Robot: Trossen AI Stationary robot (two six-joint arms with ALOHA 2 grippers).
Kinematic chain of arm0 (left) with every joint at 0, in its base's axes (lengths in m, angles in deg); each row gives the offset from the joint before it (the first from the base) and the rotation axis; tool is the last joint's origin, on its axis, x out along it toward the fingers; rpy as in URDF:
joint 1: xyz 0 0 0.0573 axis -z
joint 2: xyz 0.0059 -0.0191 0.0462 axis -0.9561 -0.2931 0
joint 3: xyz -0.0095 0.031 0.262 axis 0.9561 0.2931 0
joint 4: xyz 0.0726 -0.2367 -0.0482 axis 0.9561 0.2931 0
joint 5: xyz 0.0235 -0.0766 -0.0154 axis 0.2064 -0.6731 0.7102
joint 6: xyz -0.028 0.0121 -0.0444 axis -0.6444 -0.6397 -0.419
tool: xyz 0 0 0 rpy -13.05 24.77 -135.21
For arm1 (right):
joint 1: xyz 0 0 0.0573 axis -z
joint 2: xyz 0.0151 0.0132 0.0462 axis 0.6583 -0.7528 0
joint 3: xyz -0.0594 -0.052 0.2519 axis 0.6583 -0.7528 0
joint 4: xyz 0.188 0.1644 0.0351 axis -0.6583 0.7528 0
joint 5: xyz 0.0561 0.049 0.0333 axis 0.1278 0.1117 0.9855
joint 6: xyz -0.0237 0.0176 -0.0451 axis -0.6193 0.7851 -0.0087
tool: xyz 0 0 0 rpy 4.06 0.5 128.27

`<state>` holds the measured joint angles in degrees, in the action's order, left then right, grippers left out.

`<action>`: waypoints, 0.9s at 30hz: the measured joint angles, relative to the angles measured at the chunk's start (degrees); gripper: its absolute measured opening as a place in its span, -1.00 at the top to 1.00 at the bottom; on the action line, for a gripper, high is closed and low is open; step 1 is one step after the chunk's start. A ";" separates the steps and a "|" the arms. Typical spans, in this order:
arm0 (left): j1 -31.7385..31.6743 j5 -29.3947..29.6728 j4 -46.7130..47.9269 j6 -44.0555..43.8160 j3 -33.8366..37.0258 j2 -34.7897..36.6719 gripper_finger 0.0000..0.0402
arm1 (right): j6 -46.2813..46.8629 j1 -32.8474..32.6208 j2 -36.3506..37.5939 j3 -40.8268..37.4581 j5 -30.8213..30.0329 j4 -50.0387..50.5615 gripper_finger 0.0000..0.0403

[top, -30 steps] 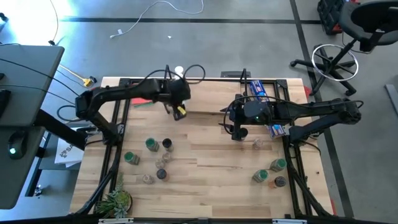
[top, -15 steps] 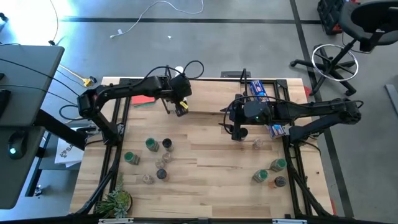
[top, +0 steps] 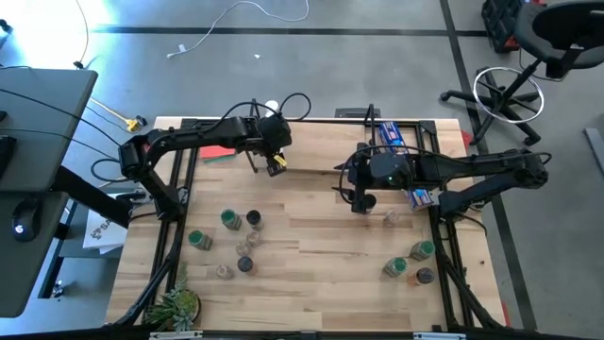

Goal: Shelf spices
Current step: Put the white seasoning bottle on the shelf aligned with the other white seasoning bottles

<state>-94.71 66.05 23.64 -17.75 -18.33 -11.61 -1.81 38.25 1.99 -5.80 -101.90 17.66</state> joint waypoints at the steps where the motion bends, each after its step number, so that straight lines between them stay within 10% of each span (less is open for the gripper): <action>1: 0.00 0.06 -0.18 0.03 0.00 0.00 -0.11 | 0.02 0.00 0.00 0.00 -0.01 0.00 -0.27; 27: -0.72 5.34 -0.34 -0.19 -0.02 0.07 -0.28 | 0.02 0.00 0.00 0.00 -0.01 0.04 -0.27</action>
<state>-95.43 71.39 23.30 -17.94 -18.35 -11.55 -1.79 38.25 1.99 -5.80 -101.91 17.71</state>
